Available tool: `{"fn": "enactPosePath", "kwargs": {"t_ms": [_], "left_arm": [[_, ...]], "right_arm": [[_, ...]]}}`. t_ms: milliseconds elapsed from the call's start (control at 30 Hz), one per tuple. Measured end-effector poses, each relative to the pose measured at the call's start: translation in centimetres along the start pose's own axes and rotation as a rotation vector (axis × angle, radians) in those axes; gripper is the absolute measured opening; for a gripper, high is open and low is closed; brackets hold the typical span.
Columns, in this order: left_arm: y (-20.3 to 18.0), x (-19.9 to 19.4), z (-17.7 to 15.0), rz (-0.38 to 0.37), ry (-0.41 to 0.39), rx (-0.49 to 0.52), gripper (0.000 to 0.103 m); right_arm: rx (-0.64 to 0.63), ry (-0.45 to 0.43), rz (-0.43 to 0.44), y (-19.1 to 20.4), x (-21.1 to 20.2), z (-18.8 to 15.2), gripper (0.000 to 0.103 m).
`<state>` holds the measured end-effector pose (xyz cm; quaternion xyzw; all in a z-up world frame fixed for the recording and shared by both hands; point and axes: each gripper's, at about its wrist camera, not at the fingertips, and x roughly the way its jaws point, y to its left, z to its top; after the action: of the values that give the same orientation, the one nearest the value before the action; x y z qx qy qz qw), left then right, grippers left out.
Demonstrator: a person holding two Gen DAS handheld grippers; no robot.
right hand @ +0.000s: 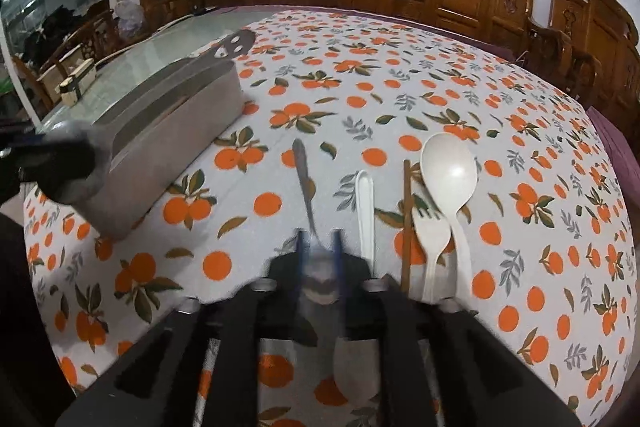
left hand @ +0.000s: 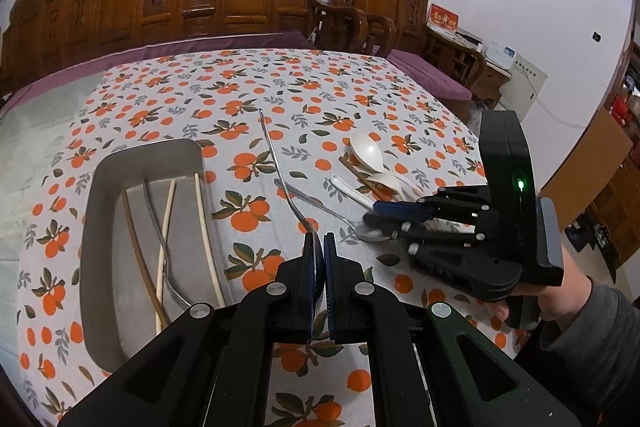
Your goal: Organize utensils
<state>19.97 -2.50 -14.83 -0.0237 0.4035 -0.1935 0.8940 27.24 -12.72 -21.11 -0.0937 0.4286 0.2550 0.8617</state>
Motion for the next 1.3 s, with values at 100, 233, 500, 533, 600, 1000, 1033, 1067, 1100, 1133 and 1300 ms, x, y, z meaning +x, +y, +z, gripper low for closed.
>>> {"fn": "enactPosePath", "kwargs": {"t_ms": [100, 233, 500, 533, 600, 1000, 1033, 1067, 1100, 1133, 1300], "left_arm": [[0.0, 0.0, -0.1, -0.002, 0.002, 0.004, 0.003], [0.0, 0.0, -0.1, -0.002, 0.003, 0.006, 0.003], [-0.1, 0.1, -0.1, 0.0, 0.005, 0.004, 0.003], [-0.1, 0.1, -0.1, 0.0, 0.005, 0.004, 0.003], [-0.1, 0.1, -0.1, 0.002, 0.005, 0.004, 0.003], [0.0, 0.2, 0.0, 0.001, 0.007, 0.009, 0.003], [0.0, 0.2, 0.0, 0.001, 0.006, 0.009, 0.003], [0.0, 0.2, 0.0, 0.001, 0.006, 0.009, 0.003], [0.0, 0.2, 0.0, 0.002, 0.005, 0.008, 0.003], [0.1, 0.1, 0.0, 0.002, 0.004, 0.008, 0.003], [0.1, -0.4, 0.0, 0.005, -0.004, 0.013, 0.003]], "right_arm": [[-0.012, 0.012, 0.013, 0.4, 0.3, -0.2, 0.036], [-0.065, 0.013, 0.009, 1.5, 0.3, -0.3, 0.035], [-0.064, 0.052, -0.027, 0.7, 1.6, -0.8, 0.025], [-0.057, 0.05, -0.037, 0.5, 1.6, -0.8, 0.02], [-0.036, 0.05, -0.034, 0.0, 1.7, -0.7, 0.02], [0.015, 0.011, -0.044, -1.2, 0.9, 0.2, 0.002], [0.016, 0.009, -0.048, -1.3, 0.8, 0.2, 0.002], [0.018, 0.007, -0.05, -1.4, 0.7, 0.3, 0.002], [0.019, 0.004, -0.05, -1.4, 0.5, 0.3, 0.002], [0.018, 0.0, -0.05, -1.4, 0.4, 0.3, 0.002], [0.007, -0.043, -0.044, -0.5, -1.2, 0.8, 0.002]]}}
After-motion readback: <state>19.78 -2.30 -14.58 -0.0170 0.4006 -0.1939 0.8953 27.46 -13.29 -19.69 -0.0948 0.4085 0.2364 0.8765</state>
